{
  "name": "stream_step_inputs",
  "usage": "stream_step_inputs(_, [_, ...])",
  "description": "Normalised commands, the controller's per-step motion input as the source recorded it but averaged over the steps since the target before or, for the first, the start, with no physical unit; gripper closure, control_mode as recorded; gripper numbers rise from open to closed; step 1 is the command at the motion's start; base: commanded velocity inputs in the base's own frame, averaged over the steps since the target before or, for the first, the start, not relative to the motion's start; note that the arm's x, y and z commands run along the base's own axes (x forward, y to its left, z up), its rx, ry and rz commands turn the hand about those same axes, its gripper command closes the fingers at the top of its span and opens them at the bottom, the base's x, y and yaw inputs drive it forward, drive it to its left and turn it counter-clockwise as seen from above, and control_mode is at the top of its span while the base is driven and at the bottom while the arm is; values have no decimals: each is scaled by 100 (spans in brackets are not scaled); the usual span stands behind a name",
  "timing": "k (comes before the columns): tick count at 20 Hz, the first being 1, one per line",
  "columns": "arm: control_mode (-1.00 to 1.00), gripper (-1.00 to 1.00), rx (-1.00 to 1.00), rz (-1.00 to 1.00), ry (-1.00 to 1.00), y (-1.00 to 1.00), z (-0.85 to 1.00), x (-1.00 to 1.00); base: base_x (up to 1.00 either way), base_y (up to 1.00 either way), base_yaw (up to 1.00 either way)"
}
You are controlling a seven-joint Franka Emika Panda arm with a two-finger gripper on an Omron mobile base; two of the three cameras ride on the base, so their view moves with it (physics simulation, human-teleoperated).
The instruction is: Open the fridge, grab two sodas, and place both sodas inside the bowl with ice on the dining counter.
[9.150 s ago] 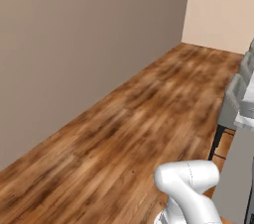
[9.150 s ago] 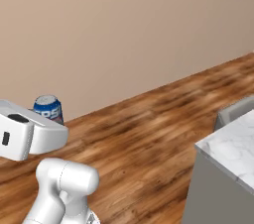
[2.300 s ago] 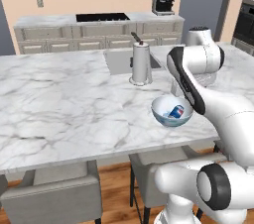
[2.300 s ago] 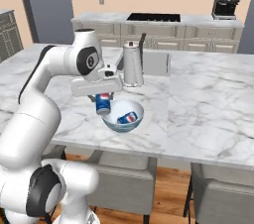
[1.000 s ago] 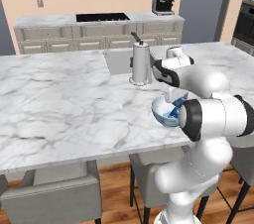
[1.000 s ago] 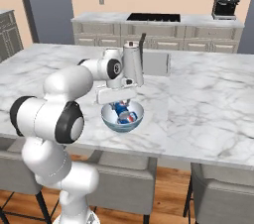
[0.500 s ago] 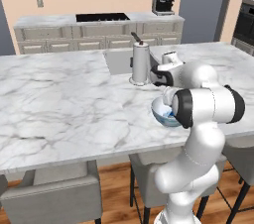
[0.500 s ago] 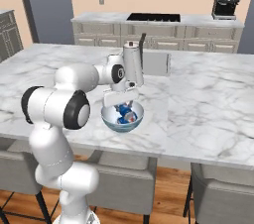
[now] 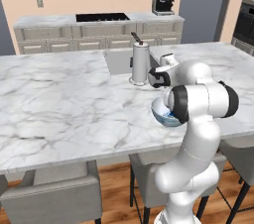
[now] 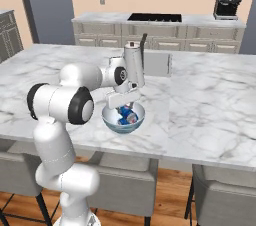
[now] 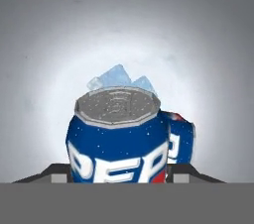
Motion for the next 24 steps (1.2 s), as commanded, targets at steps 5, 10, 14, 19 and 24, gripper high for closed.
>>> stream_step_inputs(5, [-100, -100, 1, 8, 0, -5, -26, 6, 0, 0, 0])
stream_step_inputs(10, [-100, -100, 3, 2, -5, -9, 3, -9, 0, 0, 0])
stream_step_inputs(14, [-100, -100, 3, 0, -12, -5, 35, -44, 0, 0, 0])
stream_step_inputs(19, [-100, -100, 3, 0, -13, -4, 46, -46, 0, 0, 0])
stream_step_inputs(24, [-100, -100, 8, 0, -8, -3, 41, -67, 0, 0, 0])
